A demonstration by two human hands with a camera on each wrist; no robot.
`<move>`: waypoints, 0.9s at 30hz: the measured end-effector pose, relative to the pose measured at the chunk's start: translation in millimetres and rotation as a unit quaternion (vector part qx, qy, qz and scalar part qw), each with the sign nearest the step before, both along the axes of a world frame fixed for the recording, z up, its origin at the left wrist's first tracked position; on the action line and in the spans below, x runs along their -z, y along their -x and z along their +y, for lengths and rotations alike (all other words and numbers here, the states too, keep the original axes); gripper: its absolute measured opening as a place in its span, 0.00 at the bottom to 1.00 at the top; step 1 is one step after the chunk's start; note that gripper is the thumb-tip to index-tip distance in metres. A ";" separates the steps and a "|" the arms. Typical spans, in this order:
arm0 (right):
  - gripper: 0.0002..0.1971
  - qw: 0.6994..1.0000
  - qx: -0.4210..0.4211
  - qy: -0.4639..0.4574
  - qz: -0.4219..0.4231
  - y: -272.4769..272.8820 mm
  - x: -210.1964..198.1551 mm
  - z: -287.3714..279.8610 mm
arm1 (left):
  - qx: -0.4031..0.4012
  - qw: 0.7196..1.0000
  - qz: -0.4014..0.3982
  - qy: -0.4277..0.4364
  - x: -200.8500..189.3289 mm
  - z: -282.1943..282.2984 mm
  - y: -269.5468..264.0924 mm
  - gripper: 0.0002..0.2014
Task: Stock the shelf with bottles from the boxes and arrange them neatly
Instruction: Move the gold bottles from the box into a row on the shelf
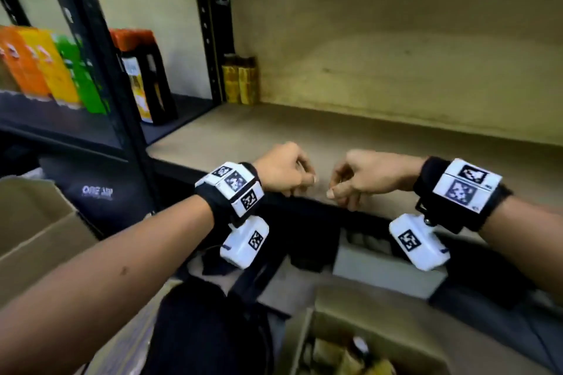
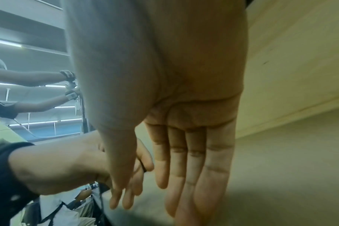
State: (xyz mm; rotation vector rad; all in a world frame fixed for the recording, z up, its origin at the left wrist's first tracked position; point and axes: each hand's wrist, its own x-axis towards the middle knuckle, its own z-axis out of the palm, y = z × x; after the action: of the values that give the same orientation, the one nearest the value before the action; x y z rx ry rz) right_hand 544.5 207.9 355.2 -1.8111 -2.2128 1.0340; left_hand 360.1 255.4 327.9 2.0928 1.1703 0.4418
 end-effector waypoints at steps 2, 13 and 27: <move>0.14 0.999 0.012 0.035 0.026 -13.8 26.0 -40.2 | 0.046 0.998 0.005 0.044 29.7 -36.8 -18.9 0.07; 0.12 0.932 0.321 0.131 0.100 -80.8 252.3 -143.7 | -0.012 0.964 0.052 0.260 257.7 -107.4 -95.2 0.04; 0.31 0.753 0.582 0.286 0.117 -99.0 422.0 -207.9 | -0.087 0.912 0.147 0.373 408.5 -117.1 -116.3 0.35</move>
State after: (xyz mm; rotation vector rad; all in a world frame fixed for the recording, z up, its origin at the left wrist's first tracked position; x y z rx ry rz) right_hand 643.5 0.0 -66.8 -2.4278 -0.2816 1.4464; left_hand 476.4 138.3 -80.6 1.4114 1.4186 -0.2409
